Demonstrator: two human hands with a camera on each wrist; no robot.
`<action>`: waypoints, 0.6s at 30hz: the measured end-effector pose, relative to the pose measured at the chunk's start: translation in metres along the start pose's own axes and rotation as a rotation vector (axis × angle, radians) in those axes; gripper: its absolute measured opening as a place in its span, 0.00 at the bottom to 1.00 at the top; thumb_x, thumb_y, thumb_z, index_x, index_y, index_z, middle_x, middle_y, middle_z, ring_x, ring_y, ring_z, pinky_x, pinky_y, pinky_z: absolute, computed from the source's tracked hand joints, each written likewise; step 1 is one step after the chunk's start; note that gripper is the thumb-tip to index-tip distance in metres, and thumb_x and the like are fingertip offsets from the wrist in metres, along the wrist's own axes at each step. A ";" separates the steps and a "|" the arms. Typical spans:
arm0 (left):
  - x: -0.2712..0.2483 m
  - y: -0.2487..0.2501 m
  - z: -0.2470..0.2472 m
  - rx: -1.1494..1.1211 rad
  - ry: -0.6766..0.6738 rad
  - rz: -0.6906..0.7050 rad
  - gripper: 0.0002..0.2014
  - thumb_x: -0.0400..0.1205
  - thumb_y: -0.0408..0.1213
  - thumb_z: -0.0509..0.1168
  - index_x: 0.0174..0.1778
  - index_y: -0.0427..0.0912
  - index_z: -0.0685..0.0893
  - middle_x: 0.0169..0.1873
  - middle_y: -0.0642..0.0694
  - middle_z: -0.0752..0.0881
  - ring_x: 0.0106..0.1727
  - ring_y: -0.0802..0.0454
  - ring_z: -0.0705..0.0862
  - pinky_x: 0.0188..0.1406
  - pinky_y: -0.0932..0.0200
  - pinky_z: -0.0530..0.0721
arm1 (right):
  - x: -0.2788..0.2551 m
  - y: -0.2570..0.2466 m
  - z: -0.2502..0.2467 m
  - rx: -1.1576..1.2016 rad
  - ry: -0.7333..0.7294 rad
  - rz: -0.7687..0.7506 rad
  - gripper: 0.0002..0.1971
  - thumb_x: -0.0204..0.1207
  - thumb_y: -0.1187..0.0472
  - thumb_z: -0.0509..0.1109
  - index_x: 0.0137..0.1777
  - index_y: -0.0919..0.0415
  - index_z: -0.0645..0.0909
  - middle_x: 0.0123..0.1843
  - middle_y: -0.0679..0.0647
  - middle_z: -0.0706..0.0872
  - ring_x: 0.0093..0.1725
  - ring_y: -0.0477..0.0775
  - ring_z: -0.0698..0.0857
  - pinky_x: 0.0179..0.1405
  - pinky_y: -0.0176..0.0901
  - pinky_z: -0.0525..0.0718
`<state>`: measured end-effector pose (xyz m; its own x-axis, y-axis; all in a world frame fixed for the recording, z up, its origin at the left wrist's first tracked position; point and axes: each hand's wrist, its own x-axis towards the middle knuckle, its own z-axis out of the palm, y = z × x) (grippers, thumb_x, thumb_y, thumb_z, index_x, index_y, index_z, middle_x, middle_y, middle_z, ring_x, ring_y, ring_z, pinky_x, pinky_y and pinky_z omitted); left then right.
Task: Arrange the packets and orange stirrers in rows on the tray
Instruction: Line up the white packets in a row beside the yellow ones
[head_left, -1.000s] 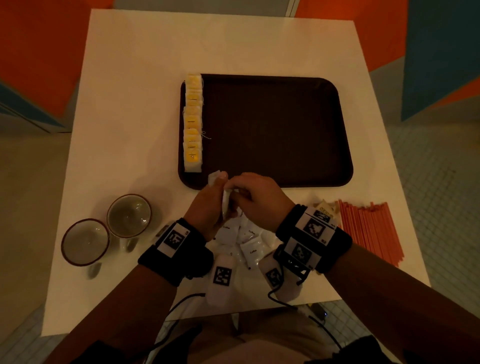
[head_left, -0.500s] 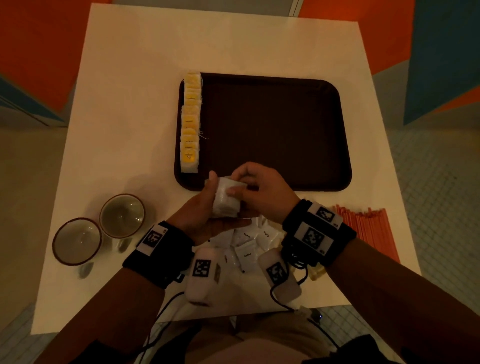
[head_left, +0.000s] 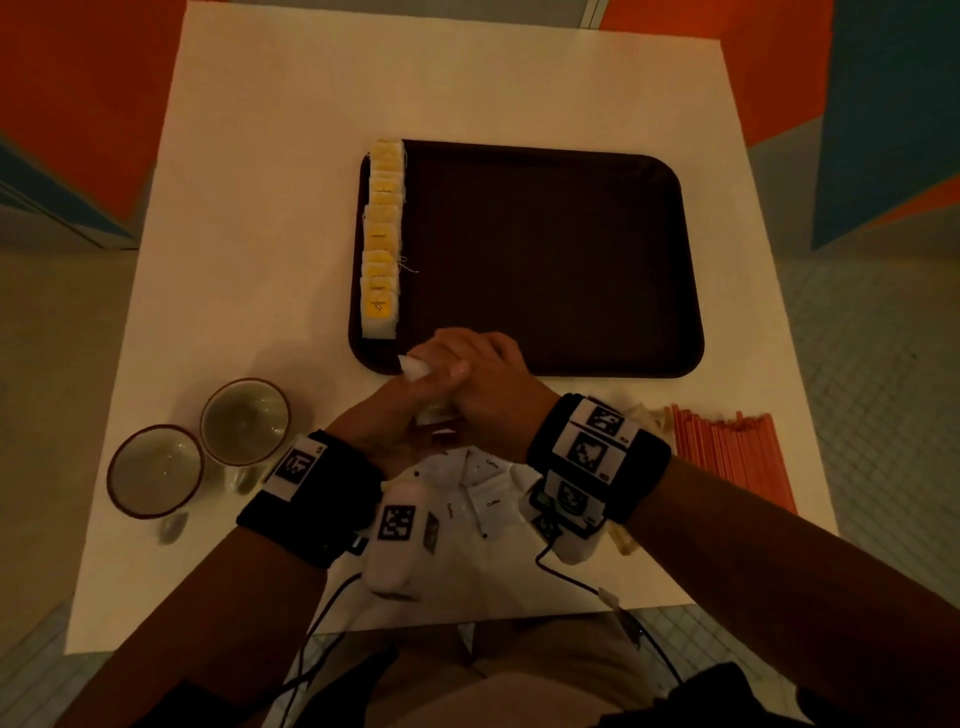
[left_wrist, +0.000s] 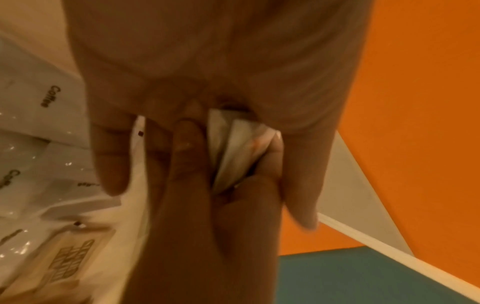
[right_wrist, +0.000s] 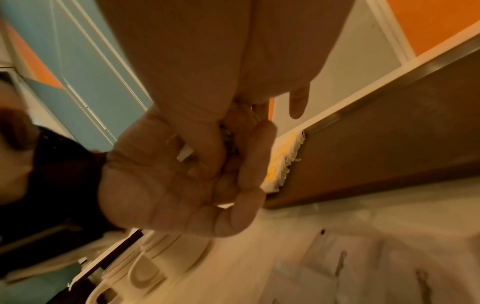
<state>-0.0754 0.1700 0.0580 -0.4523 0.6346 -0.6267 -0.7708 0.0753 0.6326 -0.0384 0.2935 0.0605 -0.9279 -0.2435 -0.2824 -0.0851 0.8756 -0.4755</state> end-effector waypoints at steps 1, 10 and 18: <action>-0.002 0.000 -0.002 -0.001 0.006 0.010 0.15 0.74 0.47 0.63 0.56 0.52 0.78 0.47 0.51 0.90 0.47 0.55 0.89 0.38 0.60 0.88 | 0.001 -0.001 0.002 0.011 -0.007 -0.007 0.33 0.74 0.54 0.69 0.77 0.52 0.58 0.77 0.51 0.63 0.80 0.52 0.54 0.78 0.57 0.51; -0.010 -0.027 -0.049 0.552 0.340 0.147 0.09 0.81 0.40 0.62 0.39 0.40 0.82 0.27 0.50 0.81 0.32 0.52 0.83 0.41 0.52 0.80 | -0.041 0.036 0.001 0.110 -0.074 0.243 0.17 0.71 0.46 0.70 0.60 0.44 0.77 0.61 0.45 0.76 0.63 0.48 0.70 0.70 0.56 0.66; 0.008 -0.055 -0.045 1.262 0.325 0.158 0.23 0.74 0.48 0.70 0.62 0.44 0.75 0.55 0.48 0.81 0.55 0.48 0.79 0.55 0.57 0.76 | -0.055 0.019 0.063 -0.176 -0.227 0.179 0.23 0.69 0.45 0.70 0.63 0.47 0.72 0.63 0.49 0.70 0.64 0.56 0.67 0.64 0.55 0.64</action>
<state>-0.0567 0.1366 -0.0021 -0.7218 0.5030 -0.4755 0.1675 0.7934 0.5852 0.0341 0.2975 0.0144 -0.8311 -0.1485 -0.5360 -0.0074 0.9666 -0.2563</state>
